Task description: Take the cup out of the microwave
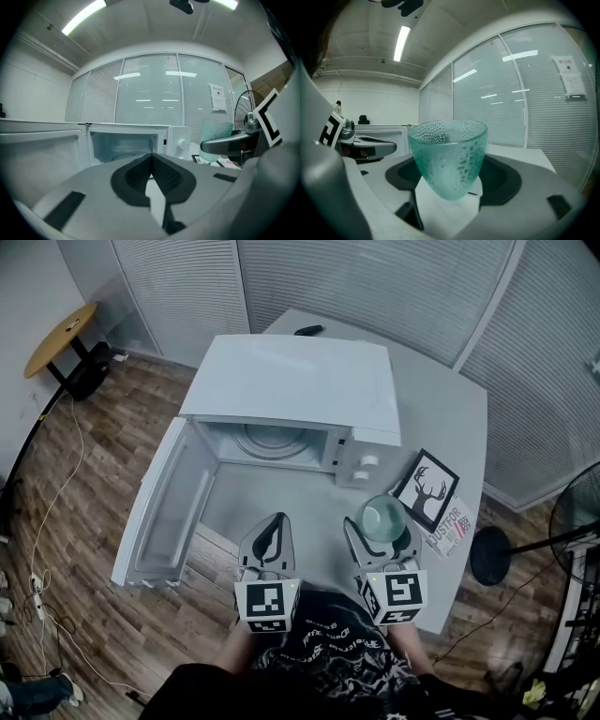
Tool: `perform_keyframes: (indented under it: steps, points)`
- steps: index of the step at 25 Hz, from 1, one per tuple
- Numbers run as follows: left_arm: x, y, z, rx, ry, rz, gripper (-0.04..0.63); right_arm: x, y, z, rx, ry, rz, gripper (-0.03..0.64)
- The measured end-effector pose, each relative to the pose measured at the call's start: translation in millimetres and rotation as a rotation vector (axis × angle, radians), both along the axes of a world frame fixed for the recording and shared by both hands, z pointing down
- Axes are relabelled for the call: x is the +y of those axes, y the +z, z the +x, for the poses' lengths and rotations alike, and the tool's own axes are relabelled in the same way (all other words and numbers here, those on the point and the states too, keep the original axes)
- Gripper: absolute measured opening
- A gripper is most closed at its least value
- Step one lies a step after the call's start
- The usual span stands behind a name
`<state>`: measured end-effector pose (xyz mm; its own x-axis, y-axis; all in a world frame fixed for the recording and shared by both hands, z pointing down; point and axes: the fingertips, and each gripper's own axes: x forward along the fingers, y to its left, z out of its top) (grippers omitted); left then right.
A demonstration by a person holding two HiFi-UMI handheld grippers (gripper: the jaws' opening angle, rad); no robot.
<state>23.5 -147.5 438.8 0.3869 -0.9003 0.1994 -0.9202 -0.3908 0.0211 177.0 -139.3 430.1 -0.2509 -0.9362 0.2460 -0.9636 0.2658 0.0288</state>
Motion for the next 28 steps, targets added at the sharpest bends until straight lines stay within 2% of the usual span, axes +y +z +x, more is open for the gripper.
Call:
perform_keyframes:
  steps: [28]
  points:
    - [4,-1,-8,-0.008,-0.022,0.018,0.005,0,2,-15,0.025,-0.047,0.024,0.367]
